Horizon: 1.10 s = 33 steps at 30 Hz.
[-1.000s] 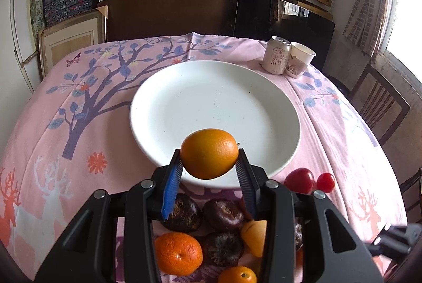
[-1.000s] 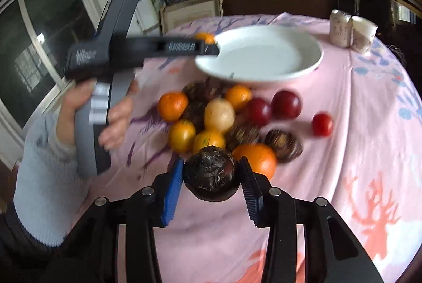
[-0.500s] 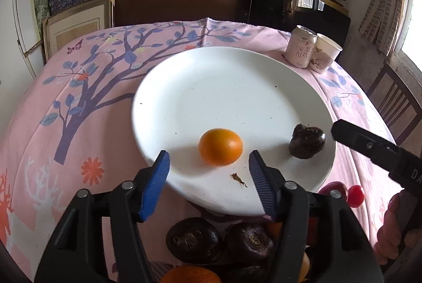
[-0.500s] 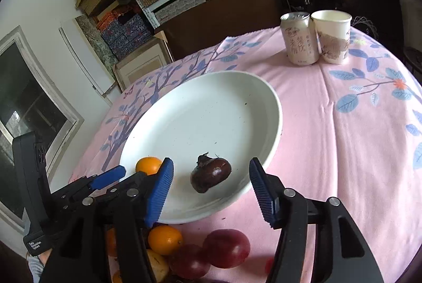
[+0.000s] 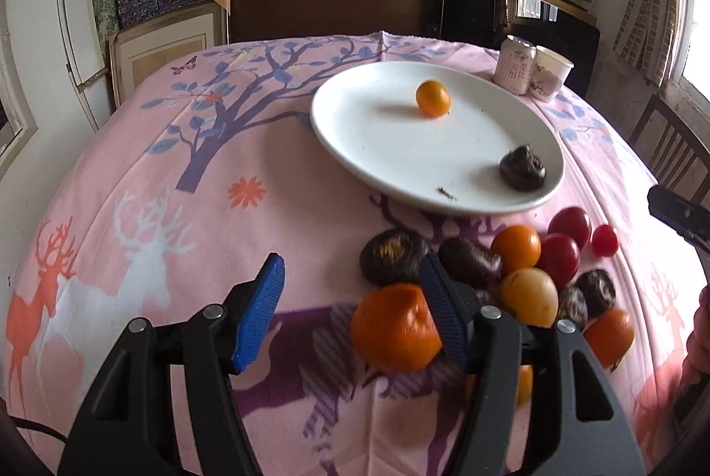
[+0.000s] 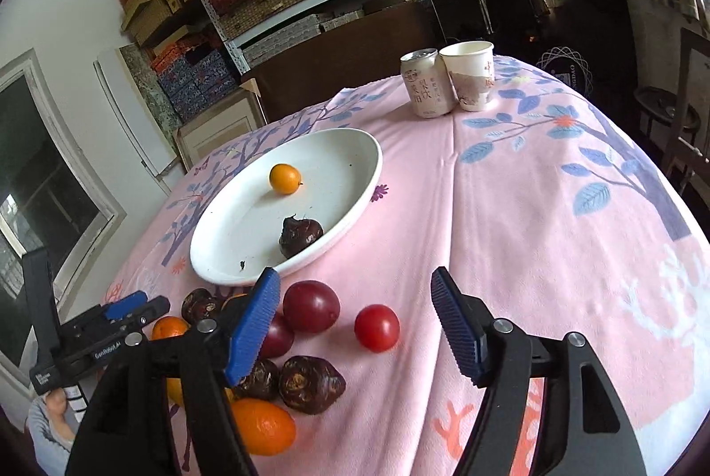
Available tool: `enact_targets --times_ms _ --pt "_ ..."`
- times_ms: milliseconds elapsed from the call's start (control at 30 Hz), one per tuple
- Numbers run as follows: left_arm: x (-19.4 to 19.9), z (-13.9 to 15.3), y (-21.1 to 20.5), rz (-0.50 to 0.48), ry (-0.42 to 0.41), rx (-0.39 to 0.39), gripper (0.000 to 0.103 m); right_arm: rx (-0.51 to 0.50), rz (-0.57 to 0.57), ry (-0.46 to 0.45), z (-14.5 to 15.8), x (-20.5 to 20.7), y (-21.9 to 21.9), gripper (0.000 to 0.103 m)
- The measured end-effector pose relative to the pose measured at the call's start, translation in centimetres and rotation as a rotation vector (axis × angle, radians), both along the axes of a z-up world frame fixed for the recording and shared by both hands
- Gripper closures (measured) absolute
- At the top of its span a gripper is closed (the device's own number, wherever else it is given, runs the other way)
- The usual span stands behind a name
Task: Organize fruits
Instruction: 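Grasp a tangerine with the left tool while the right tool grasps a red cherry tomato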
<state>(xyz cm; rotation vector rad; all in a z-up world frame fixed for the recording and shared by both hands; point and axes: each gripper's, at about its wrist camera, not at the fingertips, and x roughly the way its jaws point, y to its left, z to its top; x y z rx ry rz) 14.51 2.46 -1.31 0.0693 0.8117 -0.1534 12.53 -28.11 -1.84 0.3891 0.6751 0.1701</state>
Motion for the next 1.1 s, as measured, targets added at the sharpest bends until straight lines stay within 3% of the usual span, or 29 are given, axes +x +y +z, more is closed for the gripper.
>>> enact_targets --times_ms 100,300,433,567,667,867,933,1100 --pt "-2.2 0.0 0.0 -0.021 -0.032 0.003 0.040 -0.005 -0.010 0.002 -0.2 -0.5 -0.1 0.029" --pt "-3.4 -0.4 -0.5 -0.077 -0.009 -0.038 0.040 -0.027 -0.005 0.023 -0.5 -0.2 0.3 0.026" --pt "-4.5 -1.6 -1.4 -0.088 0.009 0.043 0.040 -0.016 -0.016 0.033 -0.6 -0.1 0.0 0.026" --pt "-3.8 -1.7 -0.6 -0.089 0.031 -0.023 0.040 -0.012 -0.011 0.032 -0.6 -0.1 0.1 0.026" --pt "-3.0 -2.0 -0.6 -0.075 0.034 -0.003 0.048 -0.016 -0.007 0.032 -0.6 -0.2 0.2 0.026" --pt "-1.6 -2.3 -1.1 -0.087 0.023 0.021 0.048 -0.021 -0.009 0.040 -0.7 -0.1 0.3 0.026" --pt "-1.6 -2.2 -1.0 -0.103 0.036 -0.003 0.056 -0.028 -0.006 0.047 -0.8 0.0 0.4 0.026" --pt "-1.8 -2.1 -0.9 -0.101 0.032 -0.008 0.057 -0.015 0.007 0.095 -1.6 0.4 0.3 0.026"
